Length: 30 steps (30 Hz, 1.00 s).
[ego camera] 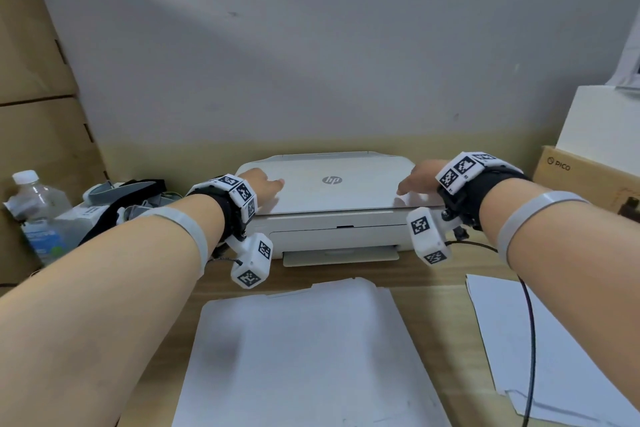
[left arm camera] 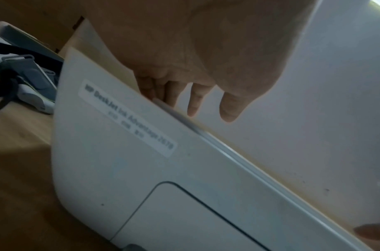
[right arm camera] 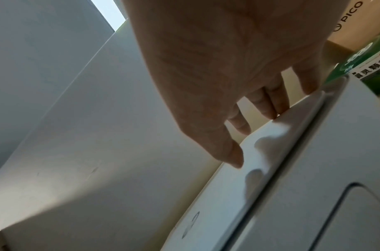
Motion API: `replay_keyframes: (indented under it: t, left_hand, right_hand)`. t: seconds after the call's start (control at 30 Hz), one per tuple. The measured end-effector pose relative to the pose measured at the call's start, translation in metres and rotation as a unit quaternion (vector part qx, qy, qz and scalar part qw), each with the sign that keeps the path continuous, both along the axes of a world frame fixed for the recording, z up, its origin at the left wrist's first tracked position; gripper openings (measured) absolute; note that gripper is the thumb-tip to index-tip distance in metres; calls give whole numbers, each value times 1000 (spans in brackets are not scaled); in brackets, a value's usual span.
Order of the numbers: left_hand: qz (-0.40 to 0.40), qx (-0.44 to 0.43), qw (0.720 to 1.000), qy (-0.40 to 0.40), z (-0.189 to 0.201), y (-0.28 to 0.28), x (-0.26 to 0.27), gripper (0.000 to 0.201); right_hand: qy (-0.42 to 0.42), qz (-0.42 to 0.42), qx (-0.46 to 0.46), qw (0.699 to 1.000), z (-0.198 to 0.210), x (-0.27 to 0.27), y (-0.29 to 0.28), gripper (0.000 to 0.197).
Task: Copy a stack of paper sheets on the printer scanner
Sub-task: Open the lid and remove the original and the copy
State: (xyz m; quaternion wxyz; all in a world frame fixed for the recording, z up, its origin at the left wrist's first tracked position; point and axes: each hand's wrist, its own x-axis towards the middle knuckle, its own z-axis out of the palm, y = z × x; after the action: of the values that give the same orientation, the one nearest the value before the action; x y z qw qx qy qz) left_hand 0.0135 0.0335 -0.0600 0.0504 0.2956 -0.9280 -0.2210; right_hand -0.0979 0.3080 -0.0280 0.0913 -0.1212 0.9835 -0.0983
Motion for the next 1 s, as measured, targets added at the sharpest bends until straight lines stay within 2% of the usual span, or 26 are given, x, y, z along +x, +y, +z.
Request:
replay_keyframes:
  t: [0.07,0.17,0.3,0.4,0.43,0.5,0.6,0.67,0.77,0.87,1.0]
  left_hand:
    - [26,41,999,19,1,0,-3,58]
    - [73,150,983,81,8,3,0,58]
    - [110,274,944,150,20,2,2,44]
    - [124,311,926,173,36,3,4,33]
    - [116,314,923,191,42,-1,3,33]
    - [106,326,909,239,50,-13,-3,30]
    - [121,348,880,299,66,-18,-6,36]
    - [119,351,869,326,76,-13,-7,42]
    - [108,370,850,361,83,-10,-18,65]
    - [97,369,845,374,86,-16,-31,69]
    - [83,375,847,367,86,-30,-54,64]
  right_hand:
    - [-7,-23,-57,998,2,0,2,46]
    - [-30,-56,-178,982,2,-7,8,38]
    - [-57,-99,-305,946,3,-16,16,47]
    - [-47,-84,-383,919,10,-25,20,52]
    - [-35,-86,-419,903,12,-29,21,49]
    - [-42,-115,-521,845,19,-34,23,37]
    - [-32,-116,-624,772,31,-46,19,40]
    - [-26,-106,-663,740,36,-55,15,47]
    - [-26,-83,-705,704,41,-70,6,48]
    - [-40,-71,-721,688,44,-88,-6,54]
    - [-61,-63,-685,723,45,-110,-17,59]
